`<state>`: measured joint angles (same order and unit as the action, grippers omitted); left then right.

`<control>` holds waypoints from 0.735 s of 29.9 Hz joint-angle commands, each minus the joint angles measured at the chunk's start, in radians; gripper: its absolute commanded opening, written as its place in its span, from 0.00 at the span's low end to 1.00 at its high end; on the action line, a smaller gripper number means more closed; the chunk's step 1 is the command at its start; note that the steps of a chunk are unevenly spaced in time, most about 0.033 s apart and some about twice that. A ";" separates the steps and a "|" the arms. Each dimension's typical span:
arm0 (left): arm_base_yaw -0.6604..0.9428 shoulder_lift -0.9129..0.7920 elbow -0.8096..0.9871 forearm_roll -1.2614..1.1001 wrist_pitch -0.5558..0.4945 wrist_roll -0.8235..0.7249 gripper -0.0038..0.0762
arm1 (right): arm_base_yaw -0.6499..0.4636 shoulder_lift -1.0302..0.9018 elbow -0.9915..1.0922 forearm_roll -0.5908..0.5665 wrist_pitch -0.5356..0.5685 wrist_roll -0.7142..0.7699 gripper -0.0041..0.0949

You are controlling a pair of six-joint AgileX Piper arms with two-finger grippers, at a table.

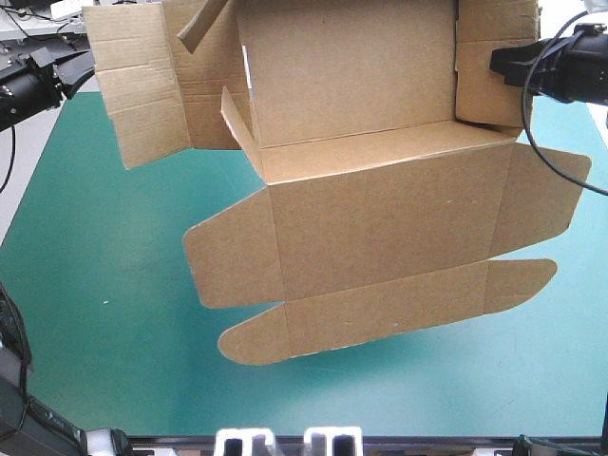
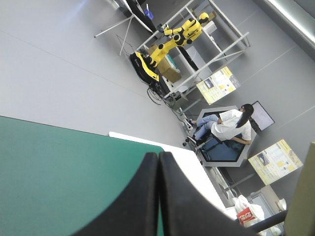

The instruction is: Fold the box

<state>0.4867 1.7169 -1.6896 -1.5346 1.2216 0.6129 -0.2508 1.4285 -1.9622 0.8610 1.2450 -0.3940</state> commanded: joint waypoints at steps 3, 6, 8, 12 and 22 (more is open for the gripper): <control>-0.002 -0.025 -0.030 -0.070 0.073 -0.019 0.03 | -0.007 -0.079 -0.029 0.109 0.007 0.000 0.02; -0.026 -0.027 -0.030 -0.101 0.073 -0.027 0.03 | 0.000 -0.079 -0.029 0.150 0.007 0.000 0.02; -0.054 -0.027 -0.030 -0.119 0.073 -0.027 0.03 | 0.000 -0.077 -0.029 0.164 0.007 -0.002 0.02; -0.142 -0.031 -0.030 -0.122 0.073 -0.027 0.03 | 0.000 -0.077 -0.029 0.164 -0.007 -0.006 0.02; -0.257 -0.079 -0.030 -0.155 0.073 -0.027 0.03 | 0.000 -0.034 -0.029 0.148 -0.033 -0.013 0.02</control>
<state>0.2497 1.7098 -1.6896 -1.5809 1.2137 0.5917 -0.2479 1.4028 -1.9641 0.9423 1.2450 -0.4078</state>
